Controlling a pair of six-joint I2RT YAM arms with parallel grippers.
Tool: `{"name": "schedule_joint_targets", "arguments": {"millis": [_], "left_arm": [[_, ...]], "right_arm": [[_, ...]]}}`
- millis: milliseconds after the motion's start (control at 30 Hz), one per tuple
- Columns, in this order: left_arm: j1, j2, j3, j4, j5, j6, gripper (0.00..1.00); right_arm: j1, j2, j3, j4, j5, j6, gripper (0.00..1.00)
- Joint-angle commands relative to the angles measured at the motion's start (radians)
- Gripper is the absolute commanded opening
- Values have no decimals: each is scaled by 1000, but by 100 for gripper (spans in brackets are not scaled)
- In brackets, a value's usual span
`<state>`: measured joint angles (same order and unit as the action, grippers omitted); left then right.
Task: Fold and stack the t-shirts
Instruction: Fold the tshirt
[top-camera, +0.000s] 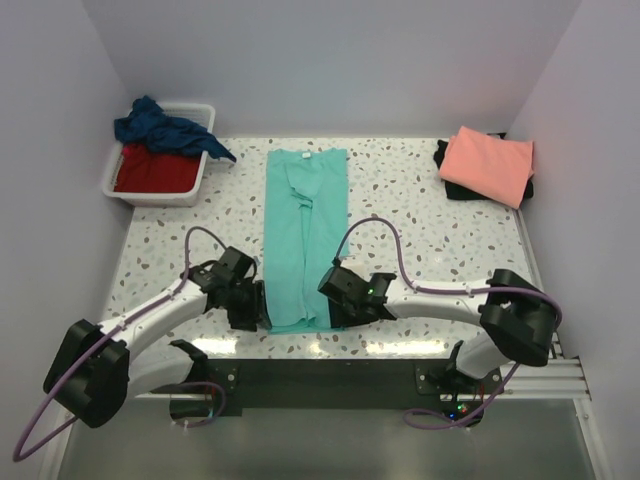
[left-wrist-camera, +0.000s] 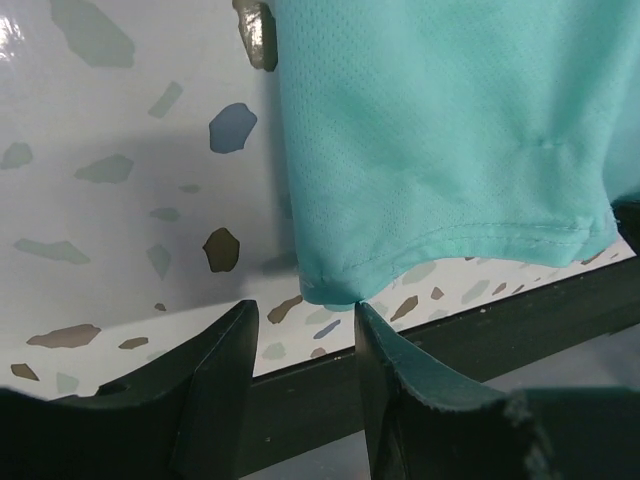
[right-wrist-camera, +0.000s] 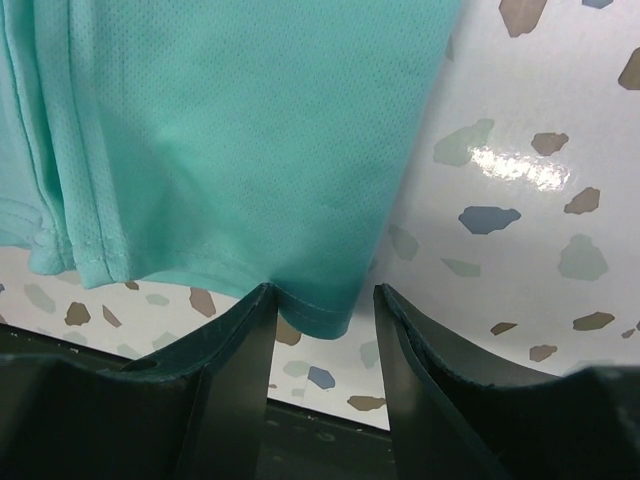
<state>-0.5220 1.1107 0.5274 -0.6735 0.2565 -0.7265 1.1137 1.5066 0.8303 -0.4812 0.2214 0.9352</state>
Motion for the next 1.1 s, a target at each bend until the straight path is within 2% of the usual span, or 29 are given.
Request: {"name": "schedule_joint_targets", "arguments": {"millis": [0, 233, 667, 1067], "left_arm": [[-13, 26, -17, 66, -22, -39, 48], [-13, 15, -30, 144, -11, -77, 48], [-16, -3, -29, 147, -3, -91, 49], [-52, 107, -73, 157, -22, -100, 48]], "right_arm": [[1, 21, -11, 52, 7, 14, 47], [-5, 29, -26, 75, 6, 7, 47], [-14, 14, -36, 78, 1, -7, 46], [-15, 32, -53, 98, -30, -4, 42]]}}
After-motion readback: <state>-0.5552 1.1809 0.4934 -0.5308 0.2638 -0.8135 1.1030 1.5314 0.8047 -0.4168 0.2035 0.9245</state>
